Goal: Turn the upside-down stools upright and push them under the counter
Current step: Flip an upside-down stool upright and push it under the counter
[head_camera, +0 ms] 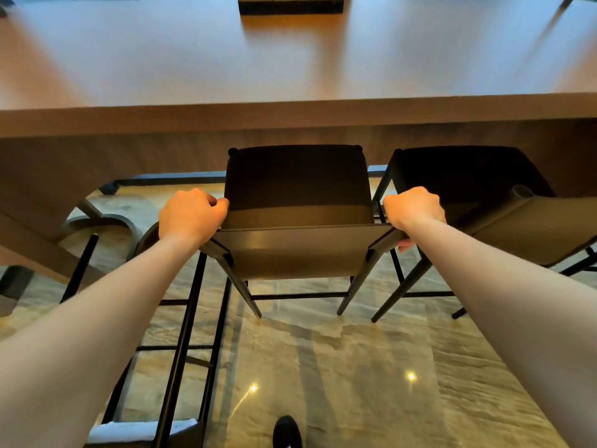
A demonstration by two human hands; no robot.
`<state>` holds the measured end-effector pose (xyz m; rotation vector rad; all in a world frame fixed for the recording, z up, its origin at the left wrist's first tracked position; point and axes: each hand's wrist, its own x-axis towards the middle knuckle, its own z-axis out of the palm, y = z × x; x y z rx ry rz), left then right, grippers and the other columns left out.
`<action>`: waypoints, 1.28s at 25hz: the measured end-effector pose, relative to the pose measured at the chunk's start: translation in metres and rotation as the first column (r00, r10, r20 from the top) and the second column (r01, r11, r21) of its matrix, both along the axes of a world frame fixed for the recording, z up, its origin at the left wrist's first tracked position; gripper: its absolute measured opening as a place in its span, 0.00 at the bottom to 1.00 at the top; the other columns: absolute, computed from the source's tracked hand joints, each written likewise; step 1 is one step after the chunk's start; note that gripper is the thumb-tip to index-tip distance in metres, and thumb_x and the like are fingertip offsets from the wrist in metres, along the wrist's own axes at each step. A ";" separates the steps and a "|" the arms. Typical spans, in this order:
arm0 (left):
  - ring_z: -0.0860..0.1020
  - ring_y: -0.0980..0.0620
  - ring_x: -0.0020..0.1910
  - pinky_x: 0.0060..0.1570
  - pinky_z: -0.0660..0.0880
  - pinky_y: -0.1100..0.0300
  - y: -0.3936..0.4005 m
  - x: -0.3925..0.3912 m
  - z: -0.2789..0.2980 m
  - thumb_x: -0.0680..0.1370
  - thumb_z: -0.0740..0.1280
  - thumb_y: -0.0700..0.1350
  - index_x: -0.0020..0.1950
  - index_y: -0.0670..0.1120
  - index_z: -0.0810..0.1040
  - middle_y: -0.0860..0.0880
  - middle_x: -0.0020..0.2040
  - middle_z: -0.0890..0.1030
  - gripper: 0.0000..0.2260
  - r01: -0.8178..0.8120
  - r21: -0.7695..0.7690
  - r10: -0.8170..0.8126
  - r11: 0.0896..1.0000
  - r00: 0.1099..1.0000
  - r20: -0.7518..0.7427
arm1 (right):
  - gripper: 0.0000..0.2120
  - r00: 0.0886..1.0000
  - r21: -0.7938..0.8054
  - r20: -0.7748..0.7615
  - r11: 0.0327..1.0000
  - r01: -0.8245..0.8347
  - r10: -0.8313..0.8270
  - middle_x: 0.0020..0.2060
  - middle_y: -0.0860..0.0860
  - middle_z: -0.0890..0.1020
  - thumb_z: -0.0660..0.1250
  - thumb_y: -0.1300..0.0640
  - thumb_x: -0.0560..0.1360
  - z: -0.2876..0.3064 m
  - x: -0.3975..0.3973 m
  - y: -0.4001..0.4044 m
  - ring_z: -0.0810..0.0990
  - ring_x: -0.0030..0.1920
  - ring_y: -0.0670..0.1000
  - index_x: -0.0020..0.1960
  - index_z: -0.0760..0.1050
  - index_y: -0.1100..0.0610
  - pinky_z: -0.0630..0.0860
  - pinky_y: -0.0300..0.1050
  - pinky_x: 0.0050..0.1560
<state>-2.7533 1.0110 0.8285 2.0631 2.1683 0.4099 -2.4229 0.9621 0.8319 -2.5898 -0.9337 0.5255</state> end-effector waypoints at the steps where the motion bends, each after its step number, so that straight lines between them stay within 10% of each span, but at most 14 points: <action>1: 0.69 0.52 0.27 0.27 0.59 0.62 0.009 0.001 0.001 0.80 0.61 0.54 0.31 0.46 0.81 0.50 0.26 0.74 0.22 -0.009 -0.024 0.009 1.000 1.000 -0.001 | 0.12 1.000 -0.010 0.005 1.000 0.002 -0.002 0.31 0.57 0.79 0.64 0.51 0.75 0.000 0.002 0.008 0.80 0.21 0.57 0.47 0.76 0.60 0.82 0.48 0.27; 22: 0.75 0.48 0.32 0.33 0.68 0.58 0.101 0.017 0.013 0.81 0.59 0.56 0.36 0.48 0.83 0.47 0.34 0.79 0.21 -0.042 -0.273 0.035 0.961 0.999 -0.032 | 0.23 0.991 -0.237 -0.117 0.967 -0.097 0.070 0.31 0.56 0.72 0.63 0.47 0.75 0.013 0.025 0.100 0.80 0.21 0.60 0.64 0.74 0.60 0.82 0.56 0.26; 29: 0.74 0.47 0.33 0.35 0.70 0.57 0.102 0.015 0.014 0.81 0.59 0.55 0.39 0.47 0.84 0.45 0.37 0.80 0.20 -0.064 -0.306 0.059 0.950 0.998 -0.026 | 0.25 0.986 -0.306 -0.125 0.941 -0.147 0.113 0.51 0.59 0.79 0.62 0.45 0.76 0.004 0.030 0.108 0.79 0.19 0.60 0.68 0.71 0.59 0.80 0.51 0.23; 32: 0.76 0.43 0.38 0.39 0.72 0.55 0.107 0.015 0.019 0.80 0.59 0.56 0.45 0.44 0.82 0.42 0.44 0.81 0.18 -0.102 -0.423 0.058 0.900 0.992 -0.116 | 0.27 0.978 -0.400 -0.151 0.895 -0.196 0.146 0.40 0.62 0.75 0.62 0.45 0.77 0.001 0.034 0.116 0.81 0.22 0.61 0.71 0.69 0.59 0.81 0.50 0.24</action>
